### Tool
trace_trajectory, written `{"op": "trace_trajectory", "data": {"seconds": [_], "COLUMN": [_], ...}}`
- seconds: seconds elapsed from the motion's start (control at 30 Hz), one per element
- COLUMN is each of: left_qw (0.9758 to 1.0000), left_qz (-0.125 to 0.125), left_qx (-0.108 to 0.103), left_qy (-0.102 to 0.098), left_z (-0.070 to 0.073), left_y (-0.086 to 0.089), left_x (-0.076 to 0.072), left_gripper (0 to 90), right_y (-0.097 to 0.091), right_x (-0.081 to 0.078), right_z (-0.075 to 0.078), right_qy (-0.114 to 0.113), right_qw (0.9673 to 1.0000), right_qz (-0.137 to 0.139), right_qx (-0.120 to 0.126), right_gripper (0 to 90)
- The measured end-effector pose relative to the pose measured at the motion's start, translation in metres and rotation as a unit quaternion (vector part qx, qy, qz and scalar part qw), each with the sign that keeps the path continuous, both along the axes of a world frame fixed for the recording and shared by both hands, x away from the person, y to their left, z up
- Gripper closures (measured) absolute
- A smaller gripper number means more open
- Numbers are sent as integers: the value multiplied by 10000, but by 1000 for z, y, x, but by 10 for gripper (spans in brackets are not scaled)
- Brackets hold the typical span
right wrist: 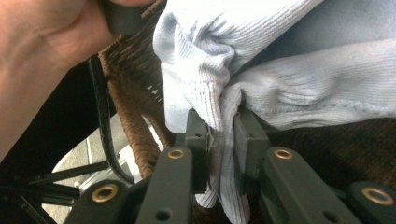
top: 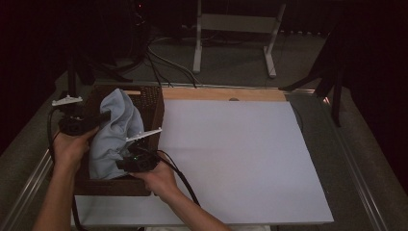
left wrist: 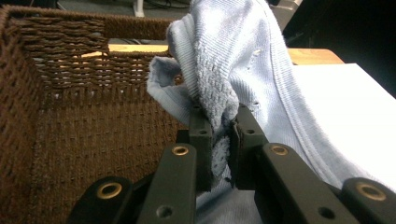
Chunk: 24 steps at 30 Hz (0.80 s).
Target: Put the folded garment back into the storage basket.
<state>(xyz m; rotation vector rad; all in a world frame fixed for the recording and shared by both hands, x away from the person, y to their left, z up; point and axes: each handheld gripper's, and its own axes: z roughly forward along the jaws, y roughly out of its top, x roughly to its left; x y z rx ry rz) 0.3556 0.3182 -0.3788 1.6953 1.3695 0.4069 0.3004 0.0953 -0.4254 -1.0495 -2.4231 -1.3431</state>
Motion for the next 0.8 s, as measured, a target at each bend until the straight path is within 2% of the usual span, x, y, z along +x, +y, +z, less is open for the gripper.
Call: {"op": "trace_trajectory", "data": {"seconds": [0.23,0.37,0.4,0.43,0.47,0.5,0.53,0.57,0.6,0.67,0.77,0.8], "left_qw": [10000,9998,9998,9997,9998,9999,9999,9999,9999,9998,9995,9996], "left_qz": [25,77,92,151,157,84,87,110,87,113,166,109], "left_qx": [84,141,157,168,86,-54,-87,-31,-8,147,223,220], "left_qy": [-1,70,49,16,11,50,65,41,75,124,129,142], "left_z": [2,0,0,0,0,-1,-1,-1,-2,-3,-4,-4], "left_y": [4,6,6,6,5,5,4,2,1,-3,-6,-7], "left_x": [-2,-2,-2,-1,-1,1,1,2,2,3,4,5], "left_gripper": [832,831,821,755,608,503,452,384,307,224,200,142], "right_y": [6,9,9,9,8,7,7,6,5,2,-1,-1], "right_x": [-3,-6,-6,-7,-7,-8,-9,-9,-9,-8,-6,-6], "right_z": [-1,-1,-1,-1,0,2,4,6,8,9,8,7], "right_qy": [30,-3,-45,-47,1,-12,-149,-214,-209,-244,-265,-265], "right_qw": [9999,9998,9996,9994,9994,9996,9997,9997,9997,9996,9996,9996], "right_qz": [127,201,232,288,322,278,188,129,108,103,108,119], "right_qx": [1,-72,-162,-194,-102,-14,15,21,49,43,-17,-15], "right_gripper": [787,783,746,645,527,393,285,228,195,166,156,152]}}
